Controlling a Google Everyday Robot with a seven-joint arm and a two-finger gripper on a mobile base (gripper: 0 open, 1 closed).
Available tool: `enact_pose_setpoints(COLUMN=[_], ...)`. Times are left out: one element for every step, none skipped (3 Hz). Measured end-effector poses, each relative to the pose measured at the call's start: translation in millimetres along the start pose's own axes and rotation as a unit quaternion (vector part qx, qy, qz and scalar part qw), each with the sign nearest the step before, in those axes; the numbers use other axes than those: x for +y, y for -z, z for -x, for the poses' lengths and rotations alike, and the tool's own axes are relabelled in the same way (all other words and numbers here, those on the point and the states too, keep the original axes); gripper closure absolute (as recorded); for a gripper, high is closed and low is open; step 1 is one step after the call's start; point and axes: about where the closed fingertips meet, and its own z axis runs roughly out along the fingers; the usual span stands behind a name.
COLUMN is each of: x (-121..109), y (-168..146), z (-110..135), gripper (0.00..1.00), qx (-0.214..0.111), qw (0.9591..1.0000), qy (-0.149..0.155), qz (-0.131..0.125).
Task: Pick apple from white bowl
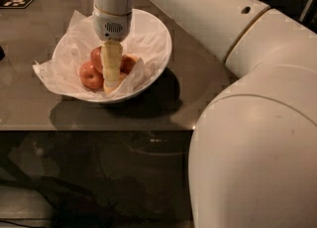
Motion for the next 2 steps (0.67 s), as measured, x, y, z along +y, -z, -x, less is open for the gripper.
enact_pose_setpoints(x=[-1.6,-1.7], y=[-0.9,-0.9], z=[1.6,1.6], gripper=[0.19,0.43], qx=[-0.002,-0.002], qw=[1.0000,1.0000], qy=[0.000,0.000], qz=[-0.003,-0.003])
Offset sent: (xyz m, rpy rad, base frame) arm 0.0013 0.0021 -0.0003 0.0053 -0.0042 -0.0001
